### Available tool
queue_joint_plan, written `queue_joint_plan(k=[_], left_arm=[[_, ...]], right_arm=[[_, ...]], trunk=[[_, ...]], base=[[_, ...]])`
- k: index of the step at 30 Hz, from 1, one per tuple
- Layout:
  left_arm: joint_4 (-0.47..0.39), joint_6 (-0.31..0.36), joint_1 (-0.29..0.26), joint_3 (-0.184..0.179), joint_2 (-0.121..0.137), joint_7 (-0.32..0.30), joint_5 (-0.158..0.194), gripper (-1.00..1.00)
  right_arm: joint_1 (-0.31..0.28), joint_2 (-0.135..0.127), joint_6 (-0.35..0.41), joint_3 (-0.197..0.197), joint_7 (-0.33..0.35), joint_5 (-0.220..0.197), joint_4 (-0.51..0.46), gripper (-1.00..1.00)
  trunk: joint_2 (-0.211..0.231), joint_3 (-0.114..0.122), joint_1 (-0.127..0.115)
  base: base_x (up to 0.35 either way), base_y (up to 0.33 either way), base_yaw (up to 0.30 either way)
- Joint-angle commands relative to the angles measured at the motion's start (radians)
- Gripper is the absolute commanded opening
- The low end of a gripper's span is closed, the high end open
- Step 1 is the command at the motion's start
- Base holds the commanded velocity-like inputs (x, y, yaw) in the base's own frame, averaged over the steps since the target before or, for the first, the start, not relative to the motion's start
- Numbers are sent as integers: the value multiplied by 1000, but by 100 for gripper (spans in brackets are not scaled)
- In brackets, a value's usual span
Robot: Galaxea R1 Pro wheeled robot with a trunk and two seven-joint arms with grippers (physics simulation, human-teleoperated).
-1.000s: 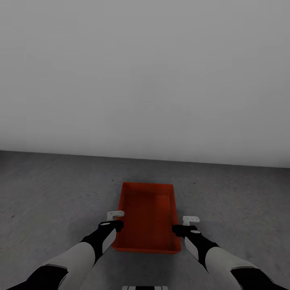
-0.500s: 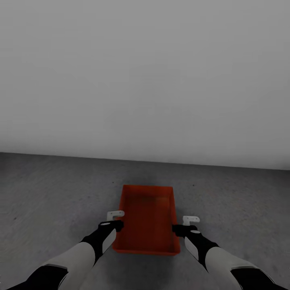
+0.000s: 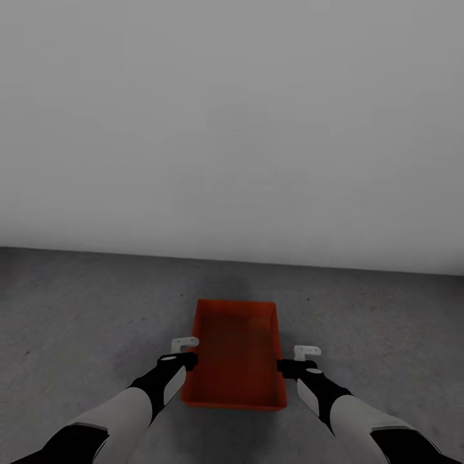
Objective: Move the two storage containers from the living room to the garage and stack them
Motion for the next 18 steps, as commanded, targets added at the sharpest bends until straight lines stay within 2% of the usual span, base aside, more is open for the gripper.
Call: queue_joint_plan(k=[1, 18], left_arm=[[-2, 6, 0, -9, 0, 6, 10, 100], [-3, 6, 0, -9, 0, 7, 10, 100]], right_arm=[[0, 0, -1, 3, -3, -7, 0, 100], [0, -1, -2, 3, -3, -7, -1, 100]], trunk=[[7, 3, -4], [126, 56, -69]], base=[[0, 0, 0], [0, 0, 0]])
